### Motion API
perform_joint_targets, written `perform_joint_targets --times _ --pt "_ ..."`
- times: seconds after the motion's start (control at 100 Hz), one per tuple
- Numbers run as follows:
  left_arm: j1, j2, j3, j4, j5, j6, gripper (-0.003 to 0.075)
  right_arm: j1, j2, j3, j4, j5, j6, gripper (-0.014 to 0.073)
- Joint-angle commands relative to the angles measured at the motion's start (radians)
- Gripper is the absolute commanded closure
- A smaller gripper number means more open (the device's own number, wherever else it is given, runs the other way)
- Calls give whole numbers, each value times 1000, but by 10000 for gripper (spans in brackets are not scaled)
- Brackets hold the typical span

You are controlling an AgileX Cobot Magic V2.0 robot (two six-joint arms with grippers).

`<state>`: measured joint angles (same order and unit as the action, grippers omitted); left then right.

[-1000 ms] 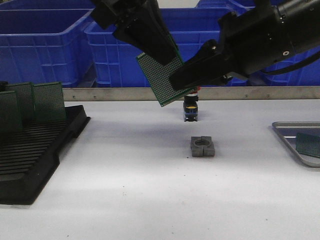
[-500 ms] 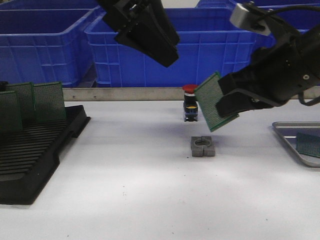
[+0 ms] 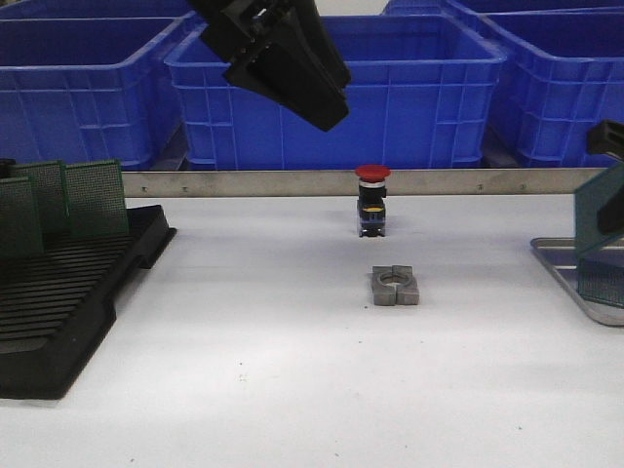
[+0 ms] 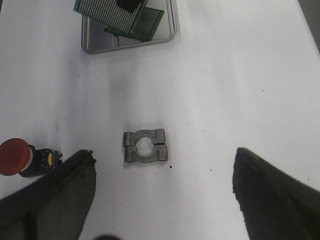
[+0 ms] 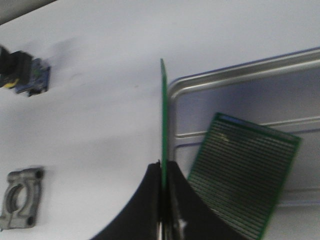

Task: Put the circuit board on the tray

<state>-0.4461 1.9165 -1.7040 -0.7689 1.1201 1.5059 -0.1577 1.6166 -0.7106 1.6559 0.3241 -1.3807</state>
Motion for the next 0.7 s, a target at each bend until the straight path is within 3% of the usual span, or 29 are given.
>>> perform_joint_targets --times 0.0,0.09,0.14,0.21,0.33,0.4,0.54,0.62,0.69 --pt "-9 -60 -32 -64 -7 -12 184 -46 -35 -6 24 29 5 661" --pt "-9 -60 -32 -64 -7 -12 184 -78 -35 -3 24 27 5 645" --pt "-9 -60 -32 -64 -5 -12 184 -87 -35 -3 24 28 5 592" --pt "-9 -60 -32 -64 -2 -12 184 -94 -35 -3 24 28 1 446" --pt "-9 -60 -32 -69 -2 -12 190 -94 -35 -3 24 14 -26 112" --pt "-9 -60 -32 -69 -2 -12 213 -94 -35 -3 24 8 -53 11" --pt "-9 -60 -32 -69 -2 -116 346 -94 -38 -3 9 12 -62 4" --pt "-3 -60 -32 -47 -2 -213 492 -94 -47 -3 -41 23 -62 25" --pt "14 -60 -32 -10 8 -278 642 -94 -61 -3 -69 53 -62 125"
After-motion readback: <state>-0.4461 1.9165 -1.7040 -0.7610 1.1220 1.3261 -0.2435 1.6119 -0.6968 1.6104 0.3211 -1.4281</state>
